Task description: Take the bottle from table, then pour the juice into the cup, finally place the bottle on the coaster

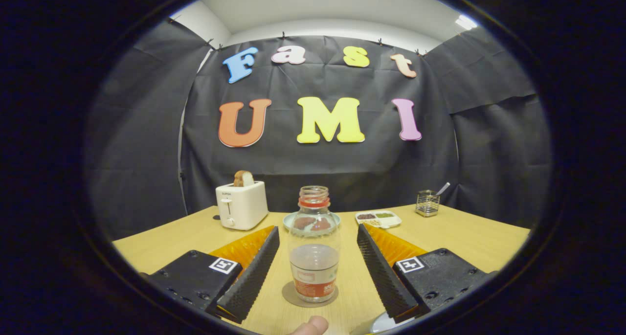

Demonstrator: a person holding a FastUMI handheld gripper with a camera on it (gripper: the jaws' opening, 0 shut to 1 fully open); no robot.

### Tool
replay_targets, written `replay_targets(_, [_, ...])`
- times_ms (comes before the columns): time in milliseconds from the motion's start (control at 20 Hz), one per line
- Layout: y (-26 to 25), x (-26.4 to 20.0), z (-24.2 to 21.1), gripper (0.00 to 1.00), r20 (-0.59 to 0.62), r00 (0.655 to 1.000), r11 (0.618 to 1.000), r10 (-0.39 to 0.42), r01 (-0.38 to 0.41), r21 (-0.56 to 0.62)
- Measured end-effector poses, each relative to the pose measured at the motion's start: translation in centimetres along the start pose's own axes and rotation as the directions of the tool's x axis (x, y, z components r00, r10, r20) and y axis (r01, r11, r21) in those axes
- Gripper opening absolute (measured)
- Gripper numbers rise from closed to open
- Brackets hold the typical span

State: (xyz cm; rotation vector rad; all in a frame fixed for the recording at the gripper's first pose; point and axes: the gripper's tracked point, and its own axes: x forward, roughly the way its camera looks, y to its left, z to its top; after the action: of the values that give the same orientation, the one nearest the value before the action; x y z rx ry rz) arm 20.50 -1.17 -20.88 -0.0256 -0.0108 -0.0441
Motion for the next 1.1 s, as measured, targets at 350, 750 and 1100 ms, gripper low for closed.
replay_targets(350, [-0.3,-4.1,3.7,1.00,0.024,0.999,0.999,0.032,-0.033,0.019])
replay_targets(750, [-0.7,-7.6,6.7,1.00,0.006,0.998,0.998,0.064,-0.063,-0.008])
replay_targets(1100, [-1.2,-11.3,13.8,1.00,0.048,0.997,0.998,0.052,-0.053,0.023])
